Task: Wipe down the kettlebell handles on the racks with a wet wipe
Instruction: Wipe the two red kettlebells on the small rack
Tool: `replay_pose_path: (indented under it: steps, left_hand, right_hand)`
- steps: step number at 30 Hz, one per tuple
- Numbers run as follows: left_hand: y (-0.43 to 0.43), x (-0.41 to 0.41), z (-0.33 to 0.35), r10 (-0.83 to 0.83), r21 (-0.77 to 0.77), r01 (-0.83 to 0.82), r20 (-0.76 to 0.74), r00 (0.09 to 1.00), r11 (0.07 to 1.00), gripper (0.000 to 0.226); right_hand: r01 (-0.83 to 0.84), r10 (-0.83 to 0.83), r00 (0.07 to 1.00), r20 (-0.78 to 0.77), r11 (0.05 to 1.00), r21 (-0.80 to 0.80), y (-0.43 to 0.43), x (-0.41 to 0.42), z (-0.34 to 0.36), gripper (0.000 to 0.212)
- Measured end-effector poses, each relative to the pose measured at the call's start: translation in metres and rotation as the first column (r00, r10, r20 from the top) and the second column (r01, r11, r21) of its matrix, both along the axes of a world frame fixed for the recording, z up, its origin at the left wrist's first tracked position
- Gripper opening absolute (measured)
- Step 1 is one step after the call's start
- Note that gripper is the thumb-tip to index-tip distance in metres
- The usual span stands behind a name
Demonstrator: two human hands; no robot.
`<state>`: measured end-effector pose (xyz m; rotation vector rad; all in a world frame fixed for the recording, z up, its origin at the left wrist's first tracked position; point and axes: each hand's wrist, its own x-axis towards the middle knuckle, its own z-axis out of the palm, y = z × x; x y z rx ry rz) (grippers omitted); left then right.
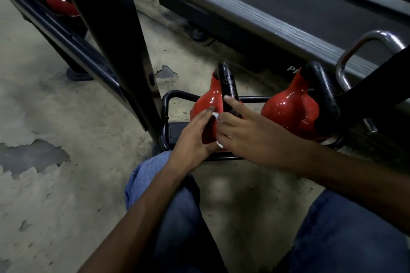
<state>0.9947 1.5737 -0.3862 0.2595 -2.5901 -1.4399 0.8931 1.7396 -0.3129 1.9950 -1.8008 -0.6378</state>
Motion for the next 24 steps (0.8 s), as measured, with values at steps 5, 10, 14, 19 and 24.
replay_pose_path:
  steps: [5,10,14,19,24]
  left_hand:
    - [0.011,0.007,0.015,0.073,0.017,-0.071,-0.089,0.993,0.997,0.08]
    - [0.031,0.006,0.042,0.164,-0.05,-0.183,-0.261,0.951,0.982,0.069]
    - [0.055,-0.008,0.062,0.151,-0.193,-0.232,-0.362,0.92,0.953,0.058]
    - [0.099,-0.038,0.074,0.107,-0.205,-0.202,-0.398,0.911,0.958,0.056]
    - [0.14,-0.083,0.073,-0.064,-0.209,0.008,-0.263,0.963,0.978,0.065]
  right_hand:
    - [-0.135,0.153,0.986,0.071,0.968,-0.212,0.028,-0.002,-0.003,0.043]
    - [0.067,0.161,0.896,0.413,0.873,-0.484,0.046,-0.017,-0.017,0.019]
    - [0.451,0.125,0.657,0.743,0.725,-0.521,0.062,-0.032,-0.007,0.019]
    - [0.755,0.159,0.421,0.893,0.485,-0.442,0.094,-0.057,0.025,0.014]
    - [0.836,0.189,0.346,0.919,0.384,-0.393,0.125,-0.092,0.045,0.014]
